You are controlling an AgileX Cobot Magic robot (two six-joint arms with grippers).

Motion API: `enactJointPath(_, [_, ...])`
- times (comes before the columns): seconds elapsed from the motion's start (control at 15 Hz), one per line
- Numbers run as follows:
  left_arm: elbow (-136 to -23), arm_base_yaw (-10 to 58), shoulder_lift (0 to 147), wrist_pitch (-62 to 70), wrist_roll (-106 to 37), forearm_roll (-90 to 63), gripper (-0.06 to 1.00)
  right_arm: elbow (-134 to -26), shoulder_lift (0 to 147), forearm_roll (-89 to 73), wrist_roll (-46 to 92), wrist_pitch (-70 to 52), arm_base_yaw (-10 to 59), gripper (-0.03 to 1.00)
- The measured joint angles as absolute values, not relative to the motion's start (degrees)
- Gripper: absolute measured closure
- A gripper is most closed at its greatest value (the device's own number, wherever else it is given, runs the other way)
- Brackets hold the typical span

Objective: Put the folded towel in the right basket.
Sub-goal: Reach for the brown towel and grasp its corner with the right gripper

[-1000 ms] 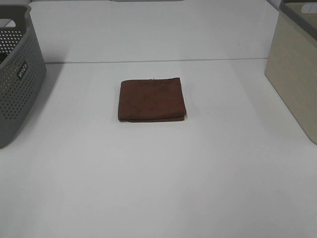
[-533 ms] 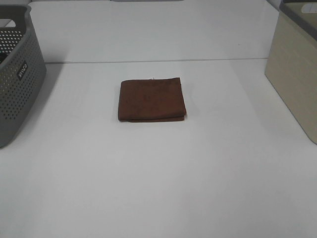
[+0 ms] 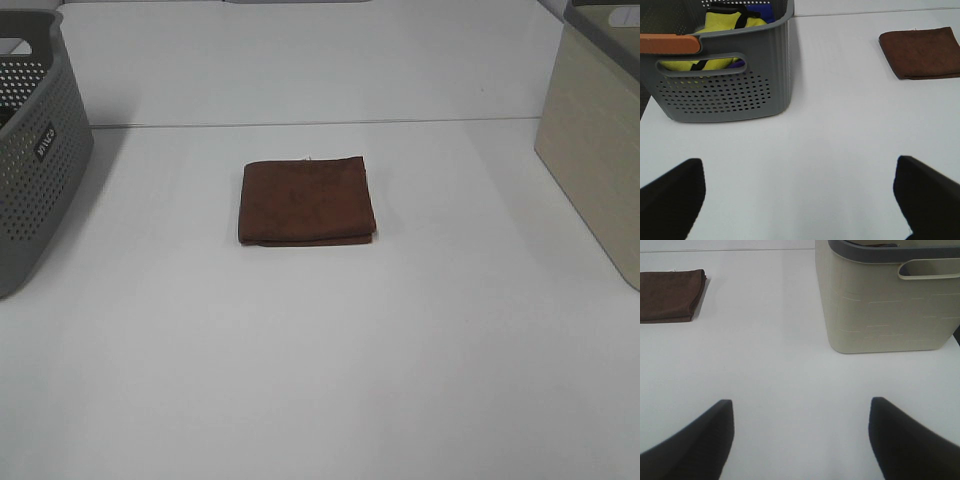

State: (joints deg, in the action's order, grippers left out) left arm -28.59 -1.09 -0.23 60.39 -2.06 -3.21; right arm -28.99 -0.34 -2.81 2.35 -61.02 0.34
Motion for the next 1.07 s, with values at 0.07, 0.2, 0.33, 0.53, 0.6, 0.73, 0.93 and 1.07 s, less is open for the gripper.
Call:
enactJointPath(0.07, [-28.59, -1.09, -0.23, 60.39, -2.06, -3.21, -0.03, -28.99, -0.34, -2.81, 2.35, -61.02, 0.34, 0.25])
enactJointPath(0.2, [-28.59, -1.09, -0.23, 60.39, -2.06, -3.21, -0.03, -28.99, -0.34, -2.81, 2.35, -61.02, 0.34, 0.25])
enactJointPath(0.33, [-28.59, -1.09, -0.23, 60.39, -2.06, -3.21, -0.03, -28.99, -0.34, -2.81, 2.35, -61.02, 0.34, 0.25])
enactJointPath(0.53, [-28.59, -1.09, -0.23, 60.39, -2.06, -3.21, -0.03, -28.99, -0.34, -2.81, 2.35, -61.02, 0.34, 0.25])
enactJointPath(0.6, [-28.59, -1.09, -0.23, 60.39, -2.06, -3.21, -0.03, -28.99, -0.34, -2.81, 2.35, -61.02, 0.34, 0.25])
enactJointPath(0.73, [-28.59, -1.09, -0.23, 60.39, -2.06, -3.21, -0.03, -28.99, -0.17, -2.81, 2.35, -61.02, 0.34, 0.25])
enactJointPath(0.93, [-28.59, -1.09, -0.23, 60.39, -2.06, -3.21, -0.03, -31.00, 6.42, -3.55, 2.35, -56.61, 0.34, 0.25])
enactJointPath(1.07, [-28.59, -1.09, -0.23, 60.39, -2.06, -3.21, -0.03, -36.10, 20.80, -6.13, 2.35, -49.05, 0.34, 0.25])
